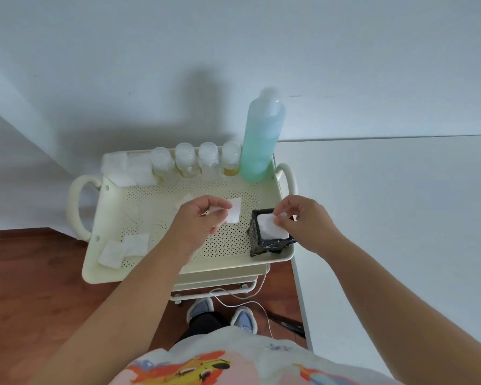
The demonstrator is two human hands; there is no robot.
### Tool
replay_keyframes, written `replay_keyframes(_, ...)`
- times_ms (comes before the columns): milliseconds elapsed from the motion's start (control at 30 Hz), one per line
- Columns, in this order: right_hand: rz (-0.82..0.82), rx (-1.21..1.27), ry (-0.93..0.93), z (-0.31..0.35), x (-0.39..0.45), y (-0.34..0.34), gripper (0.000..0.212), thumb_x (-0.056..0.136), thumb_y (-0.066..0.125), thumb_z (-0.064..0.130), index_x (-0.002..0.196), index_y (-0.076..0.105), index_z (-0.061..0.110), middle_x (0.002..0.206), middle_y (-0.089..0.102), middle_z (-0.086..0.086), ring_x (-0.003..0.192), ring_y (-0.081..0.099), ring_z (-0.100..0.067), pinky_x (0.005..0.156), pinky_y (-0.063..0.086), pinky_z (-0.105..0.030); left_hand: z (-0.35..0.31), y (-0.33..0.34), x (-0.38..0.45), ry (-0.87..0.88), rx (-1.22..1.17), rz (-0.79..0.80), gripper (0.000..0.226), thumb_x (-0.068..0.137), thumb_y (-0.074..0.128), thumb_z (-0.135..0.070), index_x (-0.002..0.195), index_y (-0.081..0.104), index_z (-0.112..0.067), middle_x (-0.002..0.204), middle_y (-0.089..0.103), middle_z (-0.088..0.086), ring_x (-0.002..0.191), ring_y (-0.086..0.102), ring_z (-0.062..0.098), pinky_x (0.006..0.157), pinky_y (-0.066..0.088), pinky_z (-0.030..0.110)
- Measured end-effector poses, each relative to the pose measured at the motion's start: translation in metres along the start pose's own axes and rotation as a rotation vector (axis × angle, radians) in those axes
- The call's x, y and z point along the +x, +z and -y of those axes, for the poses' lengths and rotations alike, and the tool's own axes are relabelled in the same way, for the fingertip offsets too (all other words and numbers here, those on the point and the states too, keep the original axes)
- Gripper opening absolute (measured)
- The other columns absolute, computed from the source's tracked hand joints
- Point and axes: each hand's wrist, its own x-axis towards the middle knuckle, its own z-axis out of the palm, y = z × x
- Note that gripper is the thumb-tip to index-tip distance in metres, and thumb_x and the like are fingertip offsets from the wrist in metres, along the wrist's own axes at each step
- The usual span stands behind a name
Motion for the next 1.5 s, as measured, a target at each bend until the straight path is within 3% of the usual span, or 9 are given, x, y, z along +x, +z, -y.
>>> replay_keyframes(167, -0.02, -0.267, -0.04, 0.0, -0.003, 0.014, 0.016, 0.084, 0.059, 0.023, 0.086, 0.059, 0.039, 0.085, 0.064, 0.008, 0.096, 0.041, -0.014, 0.086, 0.031, -0.029, -0.008, 0.009, -0.003, 0.023, -0.049, 0.039, 0.025, 0.088, 0.067, -0.009, 0.08, 0.077, -0.031, 0.077, 0.071, -0.008, 0.072, 0.066, 0.007, 0.058, 0.049, 0.016)
replay_keyframes(367, -0.16, -0.518, -0.242, -0.002, -0.006, 0.013, 0.012, 0.082, 0.064, 0.025, 0.093, 0.067, 0.027, 0.088, 0.065, 0.008, 0.095, 0.046, -0.021, 0.083, 0.031, -0.031, -0.011, 0.021, -0.006, 0.01, -0.079, 0.062, 0.031, 0.09, 0.065, -0.006, 0.079, 0.079, -0.031, 0.083, 0.075, -0.011, 0.076, 0.07, 0.011, 0.063, 0.053, 0.016)
replay_keyframes(500, -0.286, -0.249, -0.321, -0.001, -0.013, 0.005, 0.023, 0.078, 0.071, 0.025, 0.1, 0.064, 0.026, 0.088, 0.065, 0.009, 0.08, 0.049, -0.01, 0.074, 0.04, -0.028, -0.011, 0.034, -0.004, 0.007, -0.028, 0.095, 0.036, 0.092, 0.061, -0.005, 0.084, 0.08, -0.035, 0.098, 0.075, -0.008, 0.082, 0.068, 0.013, 0.069, 0.054, 0.019)
replay_keyframes(600, -0.129, 0.216, -0.157, 0.007, -0.016, -0.004, 0.034, 0.079, 0.069, 0.031, 0.108, 0.052, 0.037, 0.082, 0.069, 0.012, 0.063, 0.052, -0.003, 0.061, 0.045, -0.016, -0.013, 0.045, -0.001, 0.012, 0.019, 0.143, 0.03, 0.092, 0.062, -0.009, 0.091, 0.079, -0.034, 0.101, 0.074, -0.006, 0.08, 0.066, 0.011, 0.071, 0.054, 0.022)
replay_keyframes(700, -0.089, 0.316, -0.031, 0.007, -0.012, -0.008, 0.034, 0.08, 0.071, 0.02, 0.103, 0.053, 0.036, 0.072, 0.069, 0.004, 0.054, 0.052, -0.004, 0.055, 0.045, -0.019, -0.017, 0.054, 0.002, 0.012, 0.031, 0.179, 0.026, 0.09, 0.065, -0.011, 0.093, 0.078, -0.034, 0.104, 0.073, 0.003, 0.08, 0.069, 0.013, 0.072, 0.056, 0.026)
replay_keyframes(867, -0.063, -0.023, 0.005, -0.002, -0.01, -0.005, 0.024, 0.079, 0.066, 0.018, 0.09, 0.057, 0.038, 0.074, 0.066, 0.01, 0.05, 0.046, -0.002, 0.051, 0.038, -0.019, -0.017, 0.054, 0.001, 0.09, 0.308, 0.088, 0.021, 0.085, 0.071, -0.021, 0.091, 0.075, -0.041, 0.076, 0.069, -0.019, 0.056, 0.059, 0.002, 0.052, 0.044, 0.011)
replay_keyframes(1033, -0.06, -0.258, -0.081, -0.005, -0.012, 0.004, 0.022, 0.082, 0.06, 0.017, 0.097, 0.063, 0.033, 0.078, 0.064, 0.015, 0.087, 0.045, -0.013, 0.07, 0.038, -0.027, -0.014, 0.05, -0.003, 0.184, 0.487, 0.041, 0.021, 0.086, 0.07, -0.019, 0.098, 0.073, -0.036, 0.089, 0.064, -0.013, 0.056, 0.054, -0.002, 0.054, 0.041, 0.011)
replay_keyframes(1267, -0.088, -0.528, -0.208, 0.0, -0.007, 0.006, 0.017, 0.087, 0.057, 0.023, 0.099, 0.068, 0.03, 0.078, 0.065, 0.012, 0.093, 0.044, -0.017, 0.083, 0.031, -0.027, 0.0, 0.016, -0.004, 0.155, 0.524, -0.029, 0.016, 0.088, 0.067, -0.026, 0.099, 0.068, -0.037, 0.09, 0.063, -0.013, 0.056, 0.055, -0.003, 0.049, 0.043, 0.011)
replay_keyframes(1500, -0.234, -0.547, -0.283, 0.023, -0.01, 0.006, 0.015, 0.075, 0.063, 0.028, 0.086, 0.073, 0.022, 0.09, 0.064, 0.003, 0.089, 0.051, -0.025, 0.082, 0.04, -0.035, 0.044, -0.07, -0.009, -0.018, 0.771, -0.183, 0.017, 0.087, 0.063, -0.025, 0.101, 0.064, -0.036, 0.098, 0.062, -0.017, 0.081, 0.059, 0.0, 0.075, 0.045, 0.024)
